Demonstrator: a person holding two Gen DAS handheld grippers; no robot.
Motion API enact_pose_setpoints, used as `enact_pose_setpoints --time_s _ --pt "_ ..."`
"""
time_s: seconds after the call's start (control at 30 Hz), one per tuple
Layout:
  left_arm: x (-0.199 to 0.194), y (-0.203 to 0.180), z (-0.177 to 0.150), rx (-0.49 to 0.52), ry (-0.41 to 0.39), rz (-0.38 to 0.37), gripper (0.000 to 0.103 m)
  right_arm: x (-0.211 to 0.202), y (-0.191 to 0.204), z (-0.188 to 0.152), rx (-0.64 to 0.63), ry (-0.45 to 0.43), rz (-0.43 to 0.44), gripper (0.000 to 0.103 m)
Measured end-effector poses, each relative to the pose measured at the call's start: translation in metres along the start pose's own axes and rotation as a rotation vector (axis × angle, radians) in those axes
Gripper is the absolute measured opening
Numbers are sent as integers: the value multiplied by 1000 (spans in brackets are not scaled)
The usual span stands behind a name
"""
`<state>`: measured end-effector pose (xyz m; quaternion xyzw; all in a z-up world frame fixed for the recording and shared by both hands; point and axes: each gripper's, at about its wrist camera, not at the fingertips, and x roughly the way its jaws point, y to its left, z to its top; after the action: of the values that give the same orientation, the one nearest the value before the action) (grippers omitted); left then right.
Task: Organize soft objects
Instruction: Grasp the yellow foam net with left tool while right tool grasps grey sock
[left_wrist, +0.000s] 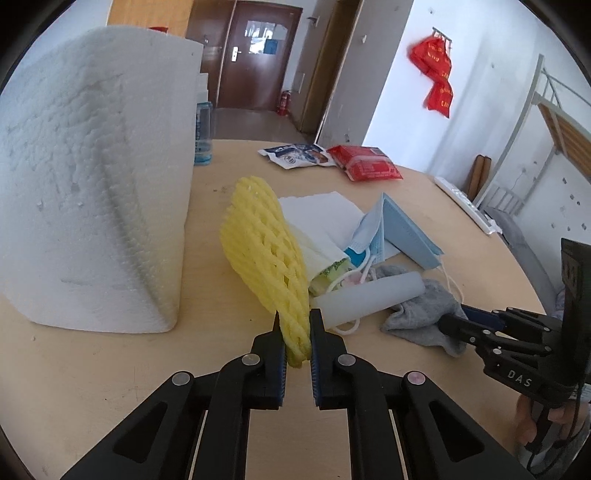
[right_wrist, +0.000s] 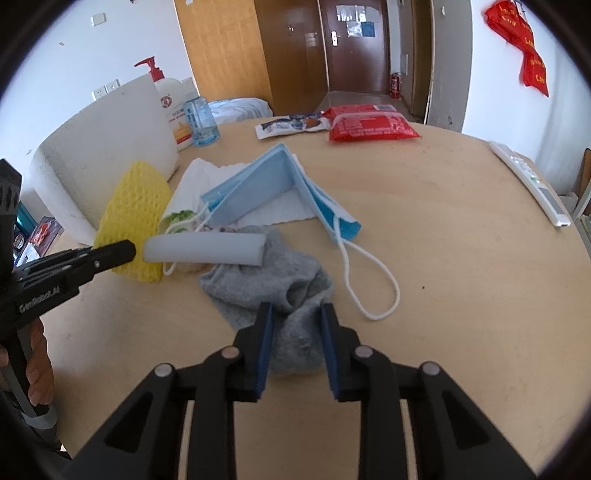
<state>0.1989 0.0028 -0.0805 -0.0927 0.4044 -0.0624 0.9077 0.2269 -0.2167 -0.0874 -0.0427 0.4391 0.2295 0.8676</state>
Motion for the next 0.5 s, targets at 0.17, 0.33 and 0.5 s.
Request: enact_pose_setpoints --time_s 0.17,0.33,0.5 --pt "-2 1 -1 10 -2 15 10 1 3 -1 -16 6 -22 30" --pt "-9 1 -1 13 -28 9 10 1 1 -1 -5 9 11 15" --pt "-19 1 0 8 -65 9 10 -3 -1 -5 19 4 15 9"
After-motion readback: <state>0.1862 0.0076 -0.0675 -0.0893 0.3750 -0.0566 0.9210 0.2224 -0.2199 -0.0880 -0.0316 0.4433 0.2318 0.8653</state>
